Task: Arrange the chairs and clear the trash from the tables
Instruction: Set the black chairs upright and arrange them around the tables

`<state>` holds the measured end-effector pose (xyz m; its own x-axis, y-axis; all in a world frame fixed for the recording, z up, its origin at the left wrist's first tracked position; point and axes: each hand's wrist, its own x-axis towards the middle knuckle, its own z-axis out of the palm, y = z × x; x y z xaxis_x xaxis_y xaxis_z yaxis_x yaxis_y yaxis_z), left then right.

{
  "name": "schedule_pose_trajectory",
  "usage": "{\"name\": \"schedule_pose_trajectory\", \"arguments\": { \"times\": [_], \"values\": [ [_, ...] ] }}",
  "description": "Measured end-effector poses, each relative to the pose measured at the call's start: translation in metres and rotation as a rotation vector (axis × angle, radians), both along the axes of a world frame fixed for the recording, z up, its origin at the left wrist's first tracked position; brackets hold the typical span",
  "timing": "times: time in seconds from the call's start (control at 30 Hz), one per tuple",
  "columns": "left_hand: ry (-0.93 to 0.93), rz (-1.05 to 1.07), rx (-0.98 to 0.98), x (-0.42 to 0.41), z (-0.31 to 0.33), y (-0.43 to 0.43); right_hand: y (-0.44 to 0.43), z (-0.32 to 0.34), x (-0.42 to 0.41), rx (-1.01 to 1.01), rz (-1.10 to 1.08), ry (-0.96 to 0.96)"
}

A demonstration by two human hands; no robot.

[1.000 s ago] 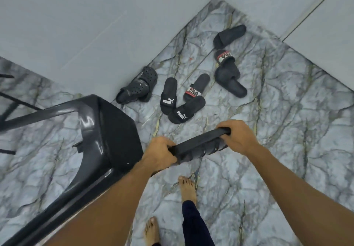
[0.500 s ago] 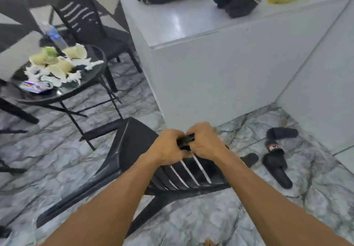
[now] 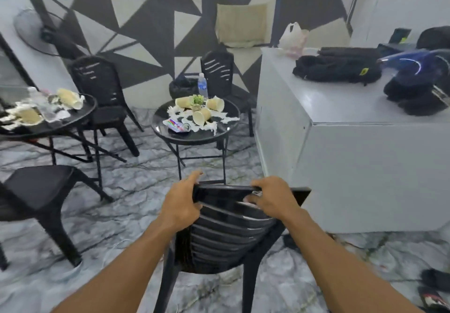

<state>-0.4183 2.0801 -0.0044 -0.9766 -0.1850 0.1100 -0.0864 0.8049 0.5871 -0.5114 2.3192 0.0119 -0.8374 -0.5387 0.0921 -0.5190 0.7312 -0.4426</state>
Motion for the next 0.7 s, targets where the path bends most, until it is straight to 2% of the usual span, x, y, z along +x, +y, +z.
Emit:
{"name": "schedule_pose_trajectory", "arguments": {
  "times": [0.07,0.13,0.17,0.33,0.47,0.7],
  "values": [
    [0.023,-0.031,-0.228,0.008,0.010,-0.017,-0.049,0.002,0.006,0.046,0.074,0.048],
    [-0.051,-0.068,-0.444,0.011,0.020,-0.027,-0.092,0.002,0.016,0.082,0.122,0.090],
    [-0.087,-0.053,-0.489,0.010,0.023,-0.033,-0.109,0.001,0.020,0.086,0.146,0.101],
    [-0.173,-0.047,-0.449,0.002,0.026,-0.077,-0.141,0.002,0.006,0.146,0.229,0.145],
    [-0.179,0.004,-0.363,-0.013,0.029,-0.110,-0.144,0.010,-0.041,0.278,0.255,0.084],
    [-0.063,0.050,-0.374,-0.091,0.051,-0.157,-0.188,0.032,-0.126,0.198,0.293,0.178]
  ]
}}
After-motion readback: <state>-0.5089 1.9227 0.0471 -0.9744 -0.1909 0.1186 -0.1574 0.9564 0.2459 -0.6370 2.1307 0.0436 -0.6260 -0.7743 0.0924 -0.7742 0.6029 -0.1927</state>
